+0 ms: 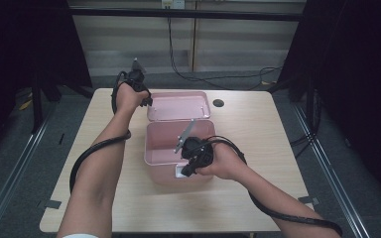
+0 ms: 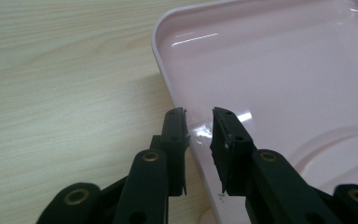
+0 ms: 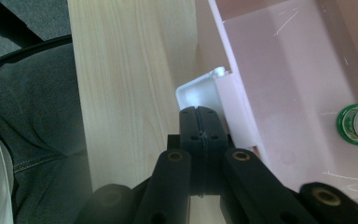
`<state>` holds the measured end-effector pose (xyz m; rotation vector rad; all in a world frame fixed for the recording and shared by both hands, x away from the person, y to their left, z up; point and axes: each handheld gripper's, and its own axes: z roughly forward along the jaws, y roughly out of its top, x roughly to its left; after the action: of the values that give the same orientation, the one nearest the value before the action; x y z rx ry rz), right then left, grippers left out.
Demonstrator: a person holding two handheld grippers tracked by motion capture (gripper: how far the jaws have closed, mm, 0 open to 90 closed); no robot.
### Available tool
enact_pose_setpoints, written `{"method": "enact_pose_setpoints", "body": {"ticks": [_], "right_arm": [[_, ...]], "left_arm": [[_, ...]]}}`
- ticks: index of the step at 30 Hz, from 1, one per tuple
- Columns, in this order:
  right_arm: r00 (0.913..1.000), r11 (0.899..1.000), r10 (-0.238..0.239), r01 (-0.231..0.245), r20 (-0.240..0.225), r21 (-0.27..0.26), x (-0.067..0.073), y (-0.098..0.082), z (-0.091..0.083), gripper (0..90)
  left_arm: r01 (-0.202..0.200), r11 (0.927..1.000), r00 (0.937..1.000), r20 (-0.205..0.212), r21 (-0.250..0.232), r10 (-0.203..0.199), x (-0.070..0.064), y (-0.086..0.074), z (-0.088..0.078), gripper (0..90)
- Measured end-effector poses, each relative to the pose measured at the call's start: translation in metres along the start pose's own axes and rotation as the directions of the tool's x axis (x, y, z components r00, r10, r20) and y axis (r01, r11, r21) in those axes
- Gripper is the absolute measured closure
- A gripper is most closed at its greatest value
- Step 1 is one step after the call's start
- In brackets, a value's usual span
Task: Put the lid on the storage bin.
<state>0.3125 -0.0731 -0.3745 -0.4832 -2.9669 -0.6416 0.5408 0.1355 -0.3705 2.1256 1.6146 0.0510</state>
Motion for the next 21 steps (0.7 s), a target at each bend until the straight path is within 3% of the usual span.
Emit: {"method": "enact_pose_setpoints", "body": {"ticks": [6,8,11,13,21], "right_arm": [[0.9999,1.0,-0.013,0.013,0.0,-0.004,-0.001,-0.001,0.0,90.0],[0.9999,1.0,-0.013,0.013,-0.005,-0.008,-0.002,-0.001,0.0,90.0],[1.0,1.0,0.001,-0.001,-0.008,-0.009,-0.001,-0.001,0.0,90.0],[1.0,1.0,-0.002,0.002,-0.007,-0.011,-0.001,-0.001,0.0,90.0],[0.9999,1.0,0.0,0.0,-0.014,-0.011,-0.002,-0.001,0.0,90.0]], "left_arm": [[0.024,0.9997,0.9991,-0.034,0.009,-0.024,0.005,0.007,0.013,71.8],[0.036,0.9992,0.9992,-0.021,0.017,-0.035,0.005,0.009,0.019,71.8],[0.036,0.9989,0.9988,-0.034,0.031,-0.035,0.004,0.01,0.025,75.0],[0.048,0.9981,0.9979,-0.046,0.04,-0.046,0.004,0.011,0.025,80.5],[0.071,0.997,0.9966,-0.042,0.029,-0.07,0.0,0.014,0.004,83.0]]}}
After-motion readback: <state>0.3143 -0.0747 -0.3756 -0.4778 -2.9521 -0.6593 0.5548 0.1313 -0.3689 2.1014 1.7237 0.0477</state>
